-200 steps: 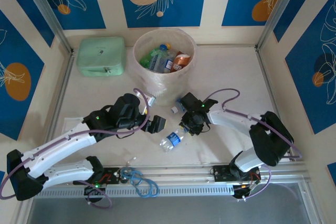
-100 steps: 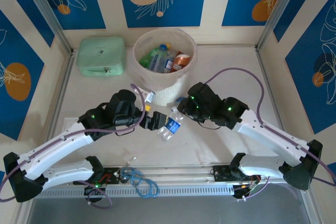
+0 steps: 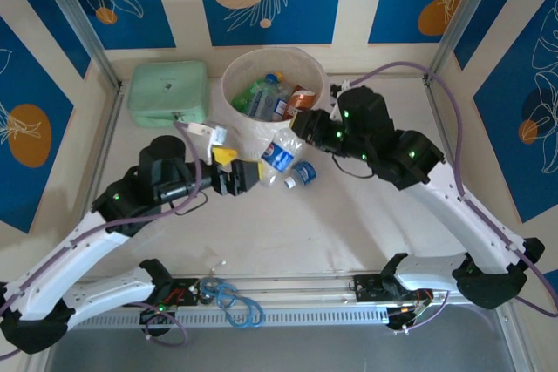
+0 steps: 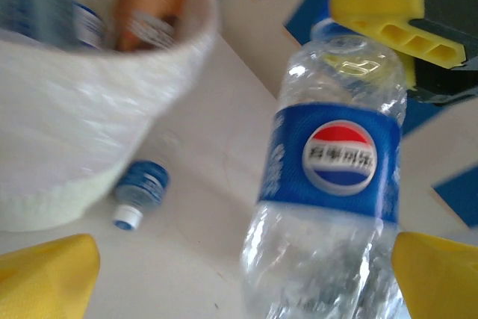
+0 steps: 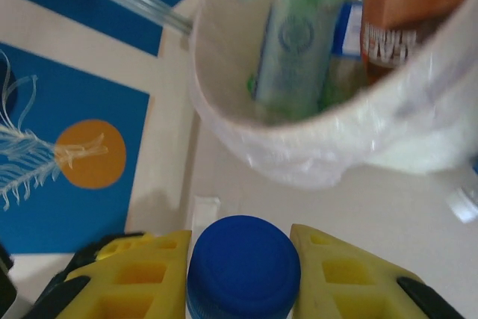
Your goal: Put the plastic bottles in the bin
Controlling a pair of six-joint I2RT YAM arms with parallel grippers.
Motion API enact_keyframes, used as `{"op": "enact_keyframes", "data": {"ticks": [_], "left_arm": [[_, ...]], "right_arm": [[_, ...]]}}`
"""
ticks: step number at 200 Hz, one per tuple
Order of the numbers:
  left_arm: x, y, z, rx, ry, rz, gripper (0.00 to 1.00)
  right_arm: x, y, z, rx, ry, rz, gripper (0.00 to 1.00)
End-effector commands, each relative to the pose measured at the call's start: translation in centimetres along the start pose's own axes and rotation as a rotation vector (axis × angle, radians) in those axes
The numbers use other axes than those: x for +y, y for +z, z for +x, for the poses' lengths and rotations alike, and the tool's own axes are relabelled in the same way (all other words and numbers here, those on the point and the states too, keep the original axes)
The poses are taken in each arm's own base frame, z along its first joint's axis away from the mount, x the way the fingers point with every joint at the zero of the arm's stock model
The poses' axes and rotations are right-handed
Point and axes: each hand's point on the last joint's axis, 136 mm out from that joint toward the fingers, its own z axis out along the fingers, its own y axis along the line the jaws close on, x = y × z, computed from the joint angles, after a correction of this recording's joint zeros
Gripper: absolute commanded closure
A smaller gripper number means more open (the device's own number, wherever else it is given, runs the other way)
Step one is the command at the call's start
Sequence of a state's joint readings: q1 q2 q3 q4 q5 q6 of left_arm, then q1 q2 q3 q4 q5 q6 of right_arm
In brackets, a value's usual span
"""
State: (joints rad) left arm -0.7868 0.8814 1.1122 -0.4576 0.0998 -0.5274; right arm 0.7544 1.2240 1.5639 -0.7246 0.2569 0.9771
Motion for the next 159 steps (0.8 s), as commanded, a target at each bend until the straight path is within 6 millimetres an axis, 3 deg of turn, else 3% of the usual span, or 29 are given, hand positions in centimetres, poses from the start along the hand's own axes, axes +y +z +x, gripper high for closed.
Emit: {"op": "enact_keyframes", "data": {"ticks": [1,31,69,112,159], "left_arm": [[3.0,-3.2,-3.0,-0.136,-0.053,-0.188,0.0],[4.9,-3.1,-2.6,-0.115,-0.112,-0.25,0.0],[8.8,-3.8,-1.7,-0.124,-0.226,-0.396,0.0],[9.5,-3.5,-1.4,-0.114,-0.261,-0.382,0.0],[10.1,-2.4,-0.4,-0.075,-0.251,-0.369,0.01]], "right_arm": [[1.7,0.1,-3.0,-0.034,-0.035,-0.06,0.76],[3.0,1.8,-7.2,-0.058,-0.036,-0.094,0.76],[4.8,4.9,-10.4,-0.07,-0.087,-0.125,0.76],[5.3,9.6,-12.2,-0.034,-0.106,-0.121,0.75],[4.2,14.5,-13.1,0.015,-0.11,-0.091,0.71]]}}
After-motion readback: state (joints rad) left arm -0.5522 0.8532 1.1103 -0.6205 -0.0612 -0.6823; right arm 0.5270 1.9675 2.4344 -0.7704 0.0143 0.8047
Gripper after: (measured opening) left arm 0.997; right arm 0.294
